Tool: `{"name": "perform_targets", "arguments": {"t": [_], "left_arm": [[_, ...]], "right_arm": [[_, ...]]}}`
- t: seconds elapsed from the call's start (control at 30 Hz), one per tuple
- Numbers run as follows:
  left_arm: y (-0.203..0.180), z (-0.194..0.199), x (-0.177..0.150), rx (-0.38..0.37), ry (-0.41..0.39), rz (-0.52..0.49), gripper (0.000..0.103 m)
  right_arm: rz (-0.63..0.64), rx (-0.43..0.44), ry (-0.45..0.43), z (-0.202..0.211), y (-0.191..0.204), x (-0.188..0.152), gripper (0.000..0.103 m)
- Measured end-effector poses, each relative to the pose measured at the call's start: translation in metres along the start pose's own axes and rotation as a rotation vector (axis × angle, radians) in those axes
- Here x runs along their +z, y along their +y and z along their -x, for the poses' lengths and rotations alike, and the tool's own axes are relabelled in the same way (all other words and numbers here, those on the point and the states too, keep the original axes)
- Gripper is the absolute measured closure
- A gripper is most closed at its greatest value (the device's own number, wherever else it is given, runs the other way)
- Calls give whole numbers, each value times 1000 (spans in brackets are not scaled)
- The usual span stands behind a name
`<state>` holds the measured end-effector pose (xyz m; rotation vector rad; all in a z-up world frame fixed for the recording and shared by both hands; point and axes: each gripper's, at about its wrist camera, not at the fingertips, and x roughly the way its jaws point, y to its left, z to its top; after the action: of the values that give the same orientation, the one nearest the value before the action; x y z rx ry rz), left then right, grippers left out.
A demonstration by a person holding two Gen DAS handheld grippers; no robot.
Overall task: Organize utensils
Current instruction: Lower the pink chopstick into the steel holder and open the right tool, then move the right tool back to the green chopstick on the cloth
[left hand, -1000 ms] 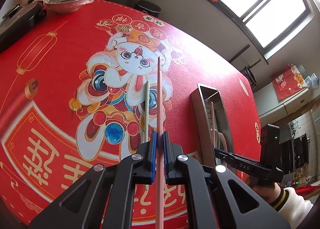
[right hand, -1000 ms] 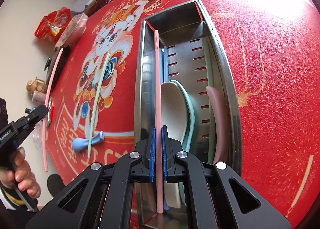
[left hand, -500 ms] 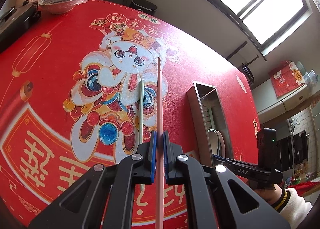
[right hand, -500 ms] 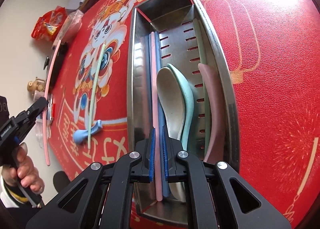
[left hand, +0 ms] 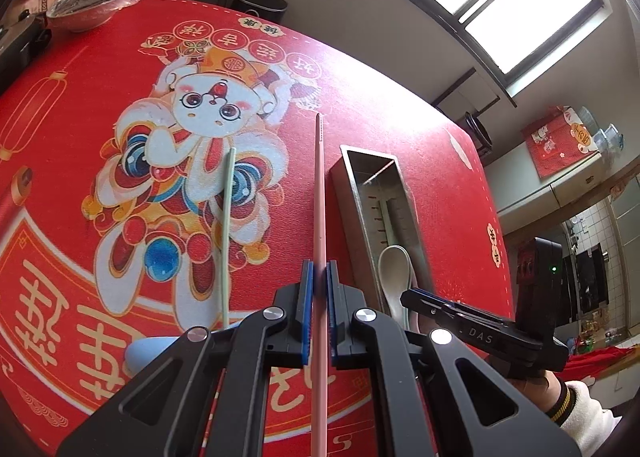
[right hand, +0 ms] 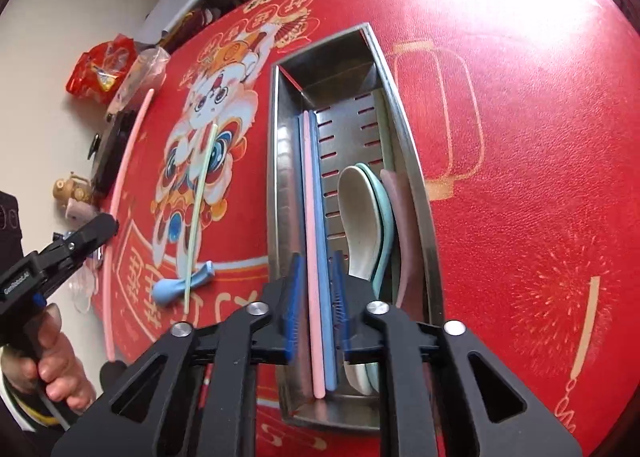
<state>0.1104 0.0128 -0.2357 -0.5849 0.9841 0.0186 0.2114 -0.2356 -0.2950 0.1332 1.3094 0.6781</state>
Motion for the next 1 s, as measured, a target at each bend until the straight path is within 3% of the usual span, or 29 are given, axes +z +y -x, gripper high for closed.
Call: {"name": "perform_targets", "arguments": {"t": [0.03, 0.07, 0.17, 0.33, 0.43, 0.73, 1.0], "left_arm": [[-6, -3, -1, -4, 6, -1, 97], [-11, -6, -2, -8, 11, -2, 97], [-27, -18, -8, -20, 31, -2, 97], [-53, -42, -21, -38, 61, 7, 97], [-61, -56, -28, -40, 80, 45, 97], [-66, -77, -39, -23, 65, 184, 97], [-66, -87, -41, -7, 48, 233, 97]], "right_arm": [[6, 3, -24, 7, 0, 0, 50], [11, 10, -49, 14, 0, 1, 46], [41, -3, -67, 27, -3, 3, 46], [48, -4, -79, 44, -21, 4, 37], [37, 8, -74, 51, -34, 4, 16], [27, -7, -84, 66, -58, 7, 16], [49, -12, -79, 70, -61, 9, 16]]}}
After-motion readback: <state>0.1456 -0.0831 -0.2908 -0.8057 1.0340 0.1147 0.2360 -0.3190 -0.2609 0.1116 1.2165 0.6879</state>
